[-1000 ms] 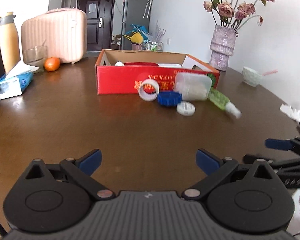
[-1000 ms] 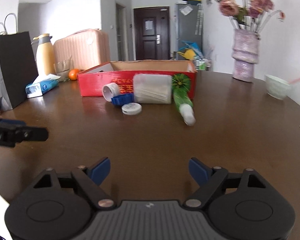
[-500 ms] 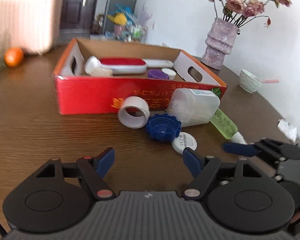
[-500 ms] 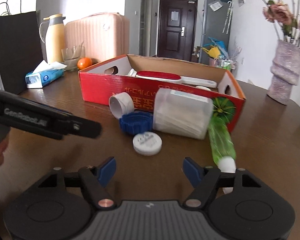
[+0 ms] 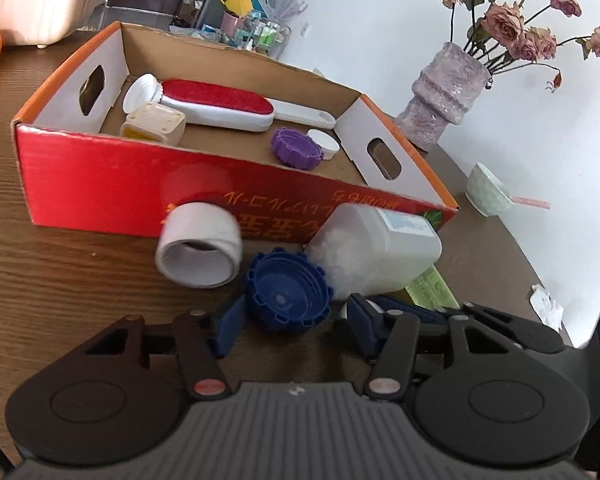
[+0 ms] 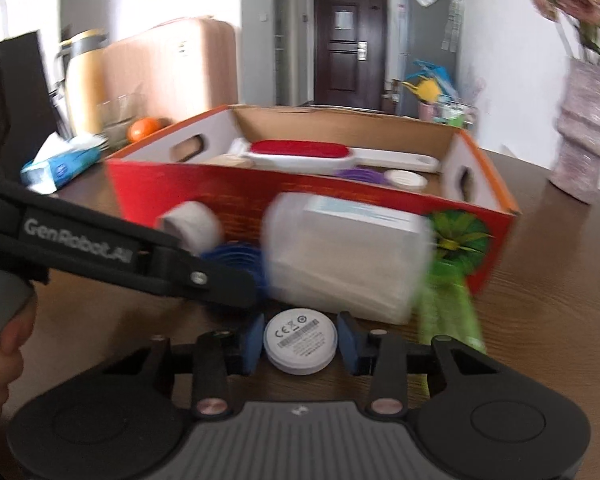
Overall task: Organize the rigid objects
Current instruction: 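Close the left tool on the blue cap while the right tool grasps the white round lid, then lift the blue cap and white lid with both tools and carry them over the box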
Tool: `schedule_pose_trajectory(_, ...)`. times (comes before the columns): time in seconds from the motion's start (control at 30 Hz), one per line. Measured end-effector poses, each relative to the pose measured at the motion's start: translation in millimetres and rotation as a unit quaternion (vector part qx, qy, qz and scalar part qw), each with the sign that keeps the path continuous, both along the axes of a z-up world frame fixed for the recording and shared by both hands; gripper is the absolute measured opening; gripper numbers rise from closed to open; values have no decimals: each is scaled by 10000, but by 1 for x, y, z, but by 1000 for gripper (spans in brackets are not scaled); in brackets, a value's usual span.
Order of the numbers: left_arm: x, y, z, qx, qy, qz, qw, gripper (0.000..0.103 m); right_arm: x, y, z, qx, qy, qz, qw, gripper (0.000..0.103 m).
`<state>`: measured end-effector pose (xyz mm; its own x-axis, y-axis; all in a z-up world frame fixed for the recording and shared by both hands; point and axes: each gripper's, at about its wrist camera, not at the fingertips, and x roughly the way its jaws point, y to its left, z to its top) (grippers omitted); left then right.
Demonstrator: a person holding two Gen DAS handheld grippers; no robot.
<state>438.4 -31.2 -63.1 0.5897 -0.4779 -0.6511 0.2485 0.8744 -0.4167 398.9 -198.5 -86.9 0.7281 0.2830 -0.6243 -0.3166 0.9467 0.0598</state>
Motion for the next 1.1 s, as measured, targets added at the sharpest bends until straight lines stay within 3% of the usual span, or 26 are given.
schedule_pose_trajectory(0.1, 1, -7, 0, 135, -96, 45, 9999, 53, -3, -24, -2, 159, 21, -312, 9994, 39)
schedule_pose_trajectory(0.17, 0, -13, 1, 393, -170, 13, 9991, 34, -4, -28, -3, 172, 15, -353, 9992, 39)
schedule_pose_trajectory(0.2, -1, -15, 1, 469, -201, 23, 9987, 30, -6, -31, -4, 187, 5, -394, 9990, 39)
schedule_pose_trajectory(0.23, -1, -17, 1, 544, -161, 22, 9984, 18, -6, -31, -4, 187, 5, -394, 9990, 39)
schedule_pose_trajectory(0.27, -2, -18, 1, 563, -138, -22, 9983, 15, -8, -33, -4, 210, 6, -404, 9990, 39)
schedule_pose_trajectory(0.5, -27, -22, 13, 706, -421, 17, 9966, 12, -31, -34, 15, 231, -252, -408, 9986, 39)
schedule_pose_trajectory(0.7, -86, -12, 41, 776, -1045, 236, 9912, 12, -67, -42, 38, 332, -539, -506, 9967, 39)
schedule_pose_trajectory(0.83, -139, -6, 63, 951, -1566, 516, 9817, 12, -105, -46, 61, 396, -931, -602, 9930, 39)
schedule_pose_trajectory(0.97, -196, -2, 90, 1224, -2291, 904, 9614, 12, -153, -46, 85, 482, -1518, -637, 9852, 39)
schedule_pose_trajectory(1.1, -251, 4, 117, 1221, -2829, 1200, 9437, 12, -200, -42, 109, 559, -2074, -605, 9748, 39)
